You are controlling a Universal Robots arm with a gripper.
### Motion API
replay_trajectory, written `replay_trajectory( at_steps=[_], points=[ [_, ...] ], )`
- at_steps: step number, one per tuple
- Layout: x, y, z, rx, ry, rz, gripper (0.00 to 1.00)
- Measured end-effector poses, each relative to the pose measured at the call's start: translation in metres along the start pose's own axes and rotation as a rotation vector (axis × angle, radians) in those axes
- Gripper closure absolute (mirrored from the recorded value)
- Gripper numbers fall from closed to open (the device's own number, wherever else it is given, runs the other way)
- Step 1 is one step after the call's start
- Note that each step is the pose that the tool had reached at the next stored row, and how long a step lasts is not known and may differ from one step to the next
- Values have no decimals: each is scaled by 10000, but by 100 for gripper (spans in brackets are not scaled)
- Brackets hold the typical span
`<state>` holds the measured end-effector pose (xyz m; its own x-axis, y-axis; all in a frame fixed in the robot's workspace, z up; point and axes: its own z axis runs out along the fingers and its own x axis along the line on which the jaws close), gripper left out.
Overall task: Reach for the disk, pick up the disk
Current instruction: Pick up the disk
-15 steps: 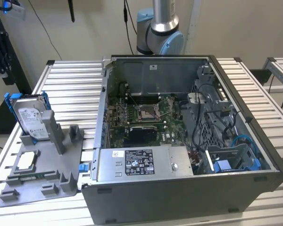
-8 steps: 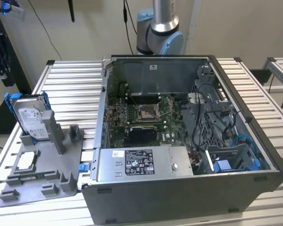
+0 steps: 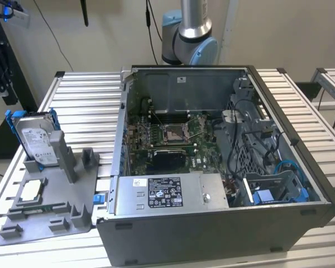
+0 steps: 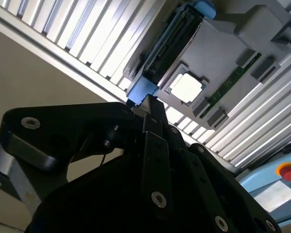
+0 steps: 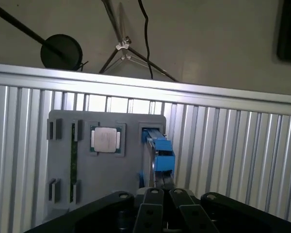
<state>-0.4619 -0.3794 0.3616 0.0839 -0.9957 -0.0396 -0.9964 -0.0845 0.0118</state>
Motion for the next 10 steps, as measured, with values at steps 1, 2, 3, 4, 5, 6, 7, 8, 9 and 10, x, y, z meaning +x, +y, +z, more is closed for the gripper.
replay_trajectory(
  at_steps=[1, 2, 3, 4, 5, 6, 7, 8, 9, 10],
  points=[
    [0, 0, 0, 0, 0, 0, 100],
    [0, 0, 1, 1, 0, 0, 100],
    [0, 0, 1, 1, -1, 0, 100],
    [0, 0, 1, 1, -1, 0, 100],
    [0, 0, 1, 1, 0, 0, 100],
    [0, 0, 1, 1, 0, 0, 100],
    [0, 0, 1, 1, -1, 0, 100],
    [0, 0, 1, 0, 0, 0, 100],
    [0, 0, 1, 0, 0, 0, 0],
    [0, 0, 1, 1, -1, 0, 0]
  ],
)
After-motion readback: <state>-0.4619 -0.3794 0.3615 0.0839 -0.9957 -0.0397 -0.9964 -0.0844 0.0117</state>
